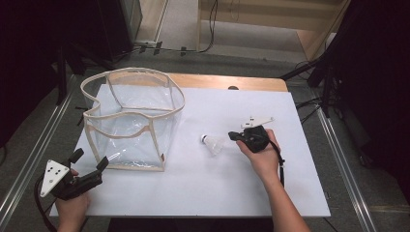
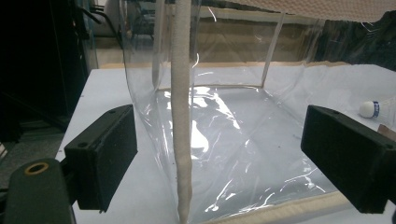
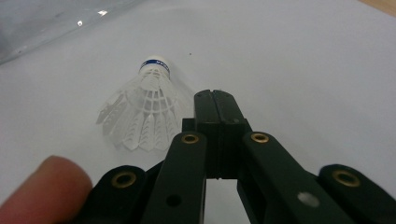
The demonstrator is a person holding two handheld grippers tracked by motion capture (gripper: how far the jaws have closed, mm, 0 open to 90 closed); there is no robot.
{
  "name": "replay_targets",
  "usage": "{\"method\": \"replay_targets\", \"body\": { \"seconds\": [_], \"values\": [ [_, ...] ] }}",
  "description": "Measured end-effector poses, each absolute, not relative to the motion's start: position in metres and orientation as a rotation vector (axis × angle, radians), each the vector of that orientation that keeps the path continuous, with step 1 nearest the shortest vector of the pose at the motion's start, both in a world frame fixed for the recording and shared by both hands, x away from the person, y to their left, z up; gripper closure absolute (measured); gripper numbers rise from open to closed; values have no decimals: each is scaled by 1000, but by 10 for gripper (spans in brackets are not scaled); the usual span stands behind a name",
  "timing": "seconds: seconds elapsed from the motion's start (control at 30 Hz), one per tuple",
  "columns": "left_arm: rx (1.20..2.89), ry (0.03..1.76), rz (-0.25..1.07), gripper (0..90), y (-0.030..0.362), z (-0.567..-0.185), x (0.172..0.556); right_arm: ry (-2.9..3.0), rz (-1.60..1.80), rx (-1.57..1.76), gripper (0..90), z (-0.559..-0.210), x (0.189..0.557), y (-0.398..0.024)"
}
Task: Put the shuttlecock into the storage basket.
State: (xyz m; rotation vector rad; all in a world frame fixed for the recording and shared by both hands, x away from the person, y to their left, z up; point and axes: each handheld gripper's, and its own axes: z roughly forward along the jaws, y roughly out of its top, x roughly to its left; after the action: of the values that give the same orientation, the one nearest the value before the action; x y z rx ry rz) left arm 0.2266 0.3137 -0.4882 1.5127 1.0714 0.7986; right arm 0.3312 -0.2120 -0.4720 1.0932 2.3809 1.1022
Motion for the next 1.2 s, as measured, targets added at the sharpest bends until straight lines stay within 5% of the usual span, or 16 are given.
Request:
{"method": "replay_targets", "body": {
  "seconds": [0.37, 0.77, 1.0, 1.03, 1.2],
  "values": [
    [1511, 1069, 795, 115, 314, -488, 226, 2446, 1047, 1101, 878, -486, 351, -201],
    [1519, 1067, 798, 115, 313, -488, 226, 2444, 1123, 1052, 858, -463, 350, -188],
    [1520, 1064, 796, 115, 314, -488, 226, 2480, 1139, 1049, 649, -458, 359, -168],
    [1521, 1062, 795, 115, 314, -488, 227, 2500, 1127, 1082, 561, -459, 362, -161],
    [1521, 1062, 795, 115, 314, -488, 227, 2521, 1110, 1106, 488, -459, 367, -149]
  ]
}}
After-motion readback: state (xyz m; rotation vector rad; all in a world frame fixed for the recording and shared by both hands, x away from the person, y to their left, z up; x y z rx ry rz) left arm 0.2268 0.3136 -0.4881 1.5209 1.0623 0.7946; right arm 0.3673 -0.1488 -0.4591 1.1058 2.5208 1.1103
